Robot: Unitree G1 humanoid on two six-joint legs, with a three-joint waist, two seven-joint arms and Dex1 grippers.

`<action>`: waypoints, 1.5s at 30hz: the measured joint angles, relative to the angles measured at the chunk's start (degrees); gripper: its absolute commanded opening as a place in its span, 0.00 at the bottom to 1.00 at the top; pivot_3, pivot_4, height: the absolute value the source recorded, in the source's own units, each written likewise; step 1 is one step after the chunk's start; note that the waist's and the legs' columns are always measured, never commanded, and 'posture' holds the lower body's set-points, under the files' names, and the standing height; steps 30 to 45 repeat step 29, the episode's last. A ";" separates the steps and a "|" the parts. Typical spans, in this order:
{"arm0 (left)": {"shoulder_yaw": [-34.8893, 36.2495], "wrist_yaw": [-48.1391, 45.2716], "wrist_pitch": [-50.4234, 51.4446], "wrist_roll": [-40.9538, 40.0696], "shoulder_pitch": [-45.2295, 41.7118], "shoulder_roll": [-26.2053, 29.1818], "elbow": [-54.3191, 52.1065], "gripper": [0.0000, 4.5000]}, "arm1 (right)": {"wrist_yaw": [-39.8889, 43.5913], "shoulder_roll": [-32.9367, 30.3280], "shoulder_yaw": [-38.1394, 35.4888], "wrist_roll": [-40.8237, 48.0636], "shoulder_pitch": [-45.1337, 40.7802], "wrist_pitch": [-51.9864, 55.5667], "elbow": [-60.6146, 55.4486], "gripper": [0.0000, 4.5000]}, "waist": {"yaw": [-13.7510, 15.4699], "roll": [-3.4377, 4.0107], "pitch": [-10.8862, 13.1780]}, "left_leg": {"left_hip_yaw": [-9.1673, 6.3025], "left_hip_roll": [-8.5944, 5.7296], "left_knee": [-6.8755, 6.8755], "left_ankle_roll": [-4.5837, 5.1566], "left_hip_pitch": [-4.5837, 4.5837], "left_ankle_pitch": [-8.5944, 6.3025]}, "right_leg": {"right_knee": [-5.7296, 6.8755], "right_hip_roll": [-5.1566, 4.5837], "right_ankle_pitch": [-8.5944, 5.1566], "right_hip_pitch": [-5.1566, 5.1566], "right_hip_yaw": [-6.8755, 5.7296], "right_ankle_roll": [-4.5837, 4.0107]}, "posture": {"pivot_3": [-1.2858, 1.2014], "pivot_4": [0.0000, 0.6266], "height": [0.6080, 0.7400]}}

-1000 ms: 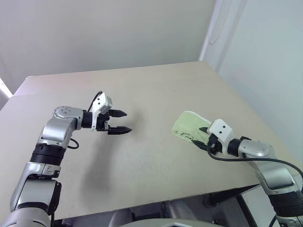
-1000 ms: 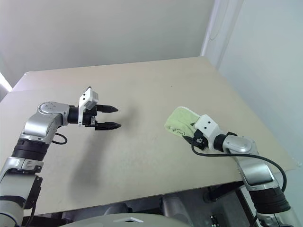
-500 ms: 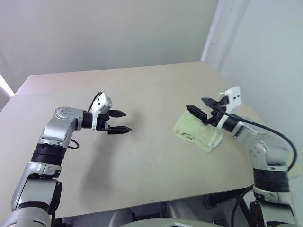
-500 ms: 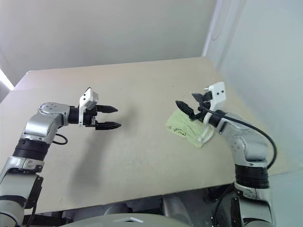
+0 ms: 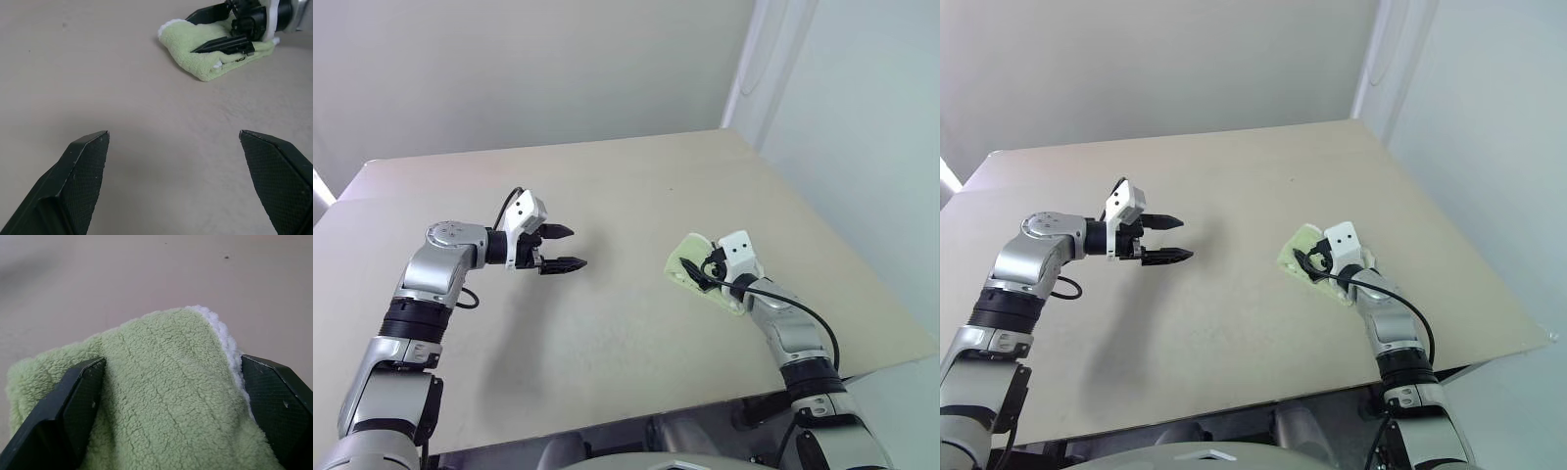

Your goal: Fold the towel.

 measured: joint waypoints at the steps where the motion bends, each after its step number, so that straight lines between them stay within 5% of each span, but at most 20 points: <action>1: 0.00 0.06 -0.01 0.00 0.00 -0.05 0.02 1.00 | 0.40 -0.07 -0.41 0.40 -0.12 0.46 -0.14 1.00 | -0.04 0.01 0.00 | 0.00 0.00 0.00 0.00 0.00 0.00 | 0.01 0.00 0.00 0.00 0.00 0.00 | 0.52 0.00 0.79; 6: 0.08 -0.15 0.08 -0.35 -0.01 -0.12 0.02 1.00 | 4.52 -2.89 -4.03 6.37 0.14 8.39 -6.28 1.00 | 0.19 0.17 0.10 | -0.02 -0.01 0.00 0.00 -0.19 0.00 | 0.00 -0.01 0.02 -0.19 0.00 0.01 | 0.52 0.00 0.79; 14: 5.19 2.03 -0.12 -3.27 0.82 -0.61 -0.20 1.00 | 12.26 -10.95 -15.23 31.52 0.92 29.39 -34.37 1.00 | 0.59 0.30 0.17 | -0.10 0.02 -0.08 0.01 -0.23 -0.01 | -0.01 0.02 0.03 -0.27 -0.10 0.10 | 0.52 0.00 0.79; 16: 6.75 2.98 -2.07 -4.17 2.43 -1.76 -0.41 1.00 | 17.89 -17.58 -14.99 35.94 6.84 32.66 -41.46 1.00 | 1.10 0.35 0.16 | -0.12 0.01 -0.09 0.01 -0.23 -0.01 | -0.04 -0.02 -0.05 -0.23 -0.12 0.10 | 0.52 0.00 0.79; 25: 7.33 2.60 -4.53 -4.10 4.81 -0.04 1.06 1.00 | 29.30 -29.12 -10.30 33.28 17.51 30.61 -46.01 1.00 | 0.40 0.20 0.22 | 0.06 -0.04 0.01 0.00 -0.08 -0.01 | -0.03 -0.05 -0.07 -0.14 -0.01 0.09 | 0.52 0.00 0.79; 45: 7.28 2.90 -4.61 -4.08 5.95 -0.08 0.83 1.00 | 29.61 -29.19 -9.32 32.03 16.99 29.35 -45.44 1.00 | 0.68 0.14 0.26 | -0.01 -0.02 0.01 0.00 -0.15 -0.01 | -0.04 -0.04 -0.07 -0.18 -0.07 0.08 | 0.52 0.00 0.79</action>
